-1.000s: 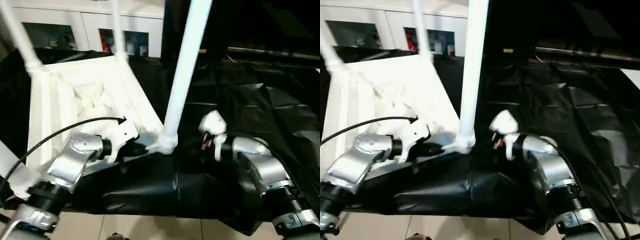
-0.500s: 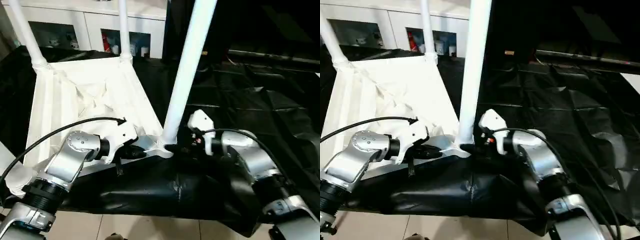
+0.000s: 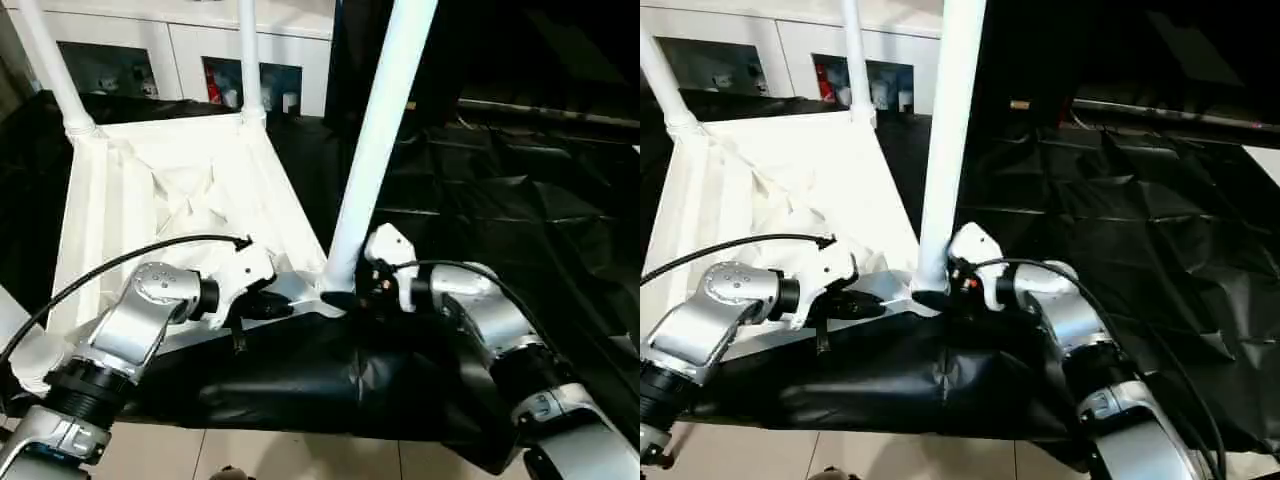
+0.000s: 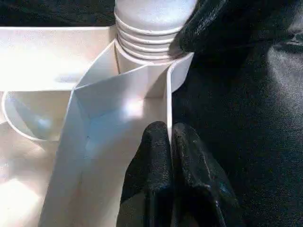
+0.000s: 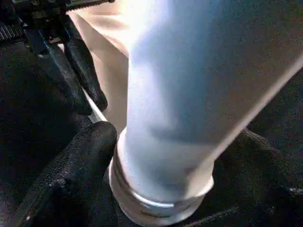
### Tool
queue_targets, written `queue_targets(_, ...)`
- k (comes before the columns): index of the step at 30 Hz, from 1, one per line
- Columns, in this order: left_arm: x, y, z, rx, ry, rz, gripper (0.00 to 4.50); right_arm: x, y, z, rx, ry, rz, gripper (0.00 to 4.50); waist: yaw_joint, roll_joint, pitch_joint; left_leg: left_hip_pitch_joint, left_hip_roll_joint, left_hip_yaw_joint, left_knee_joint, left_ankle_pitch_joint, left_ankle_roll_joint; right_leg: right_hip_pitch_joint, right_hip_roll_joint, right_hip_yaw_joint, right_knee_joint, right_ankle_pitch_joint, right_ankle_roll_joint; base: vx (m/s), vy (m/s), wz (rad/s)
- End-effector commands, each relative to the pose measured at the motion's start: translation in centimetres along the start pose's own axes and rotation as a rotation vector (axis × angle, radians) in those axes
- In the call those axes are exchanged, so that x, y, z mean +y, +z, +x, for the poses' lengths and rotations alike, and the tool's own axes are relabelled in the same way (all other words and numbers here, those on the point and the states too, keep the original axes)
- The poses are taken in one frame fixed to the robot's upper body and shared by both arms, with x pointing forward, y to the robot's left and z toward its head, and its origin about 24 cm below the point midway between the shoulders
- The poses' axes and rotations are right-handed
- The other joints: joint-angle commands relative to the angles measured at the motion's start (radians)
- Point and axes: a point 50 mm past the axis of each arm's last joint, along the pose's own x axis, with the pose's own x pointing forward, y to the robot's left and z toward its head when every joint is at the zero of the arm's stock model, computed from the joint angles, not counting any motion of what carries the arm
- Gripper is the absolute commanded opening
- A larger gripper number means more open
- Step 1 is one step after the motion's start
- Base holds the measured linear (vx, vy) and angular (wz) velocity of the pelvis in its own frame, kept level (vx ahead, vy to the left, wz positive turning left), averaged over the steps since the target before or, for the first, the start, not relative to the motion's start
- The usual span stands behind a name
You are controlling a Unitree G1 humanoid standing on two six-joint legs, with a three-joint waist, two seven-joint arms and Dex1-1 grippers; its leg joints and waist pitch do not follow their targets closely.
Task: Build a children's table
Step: Rotate leg to tighten
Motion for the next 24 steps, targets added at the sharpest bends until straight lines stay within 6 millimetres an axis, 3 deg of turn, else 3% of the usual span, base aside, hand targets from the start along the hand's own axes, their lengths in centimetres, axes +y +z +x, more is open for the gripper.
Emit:
queue_targets(1, -1.4, -1.3, 1.2, 0.053, -0.098, -0.032, 0.0, -0.3, 0.3, -0.1, -0.01, -0.007, -0.018, 3.38, -0.004, 0.012, -0.048, 0.022, 0.034, -0.023, -0.072, -0.311, -0.016, 0.031, -0.066, 0.051, -0.079, -0.279, -0.175, 0.0, 0.0, 0.0)
queue_targets(8, -1.3, -1.2, 1.3, 0.053, -0.094, -0.034, 0.0, -0.3, 0.1, 0.0, -0.011, -0.007, -0.015, 2.83, -0.004, 0.01, -0.047, 0.023, 0.035, -0.022, -0.073, -0.32, -0.015, 0.03, -0.066, 0.052, -0.081, -0.297, -0.171, 0.0, 0.0, 0.0)
queue_targets(15, -1.4, -1.3, 1.4, 0.046, -0.085, -0.047, 0.0, -0.3, 0.0, 0.3, -0.025, -0.019, 0.0, 2.72, -0.007, 0.011, -0.044, 0.024, 0.035, -0.024, -0.076, -0.351, -0.021, 0.027, -0.067, 0.052, -0.085, -0.33, -0.167, 0.0, 0.0, 0.0)
queue_targets(19, -1.1, -1.2, 1.9, 0.03, -0.028, -0.068, 0.0, -0.6, -0.2, 0.5, -0.057, -0.11, 0.059, 2.72, -0.009, 0.011, -0.041, 0.024, 0.035, -0.025, -0.077, -0.369, -0.028, 0.025, -0.069, 0.053, -0.09, -0.367, -0.162, 0.0, 0.0, 0.0)
queue_targets(24, 0.2, -0.1, 4.7, 0.001, 0.211, -0.165, 0.0, -0.2, -1.8, 2.5, -0.106, -0.468, 0.274, 2.71, -0.012, 0.011, -0.041, 0.029, 0.034, -0.028, -0.079, -0.388, -0.052, 0.018, -0.071, 0.053, -0.098, -0.426, -0.141, 0.0, 0.0, 0.0)
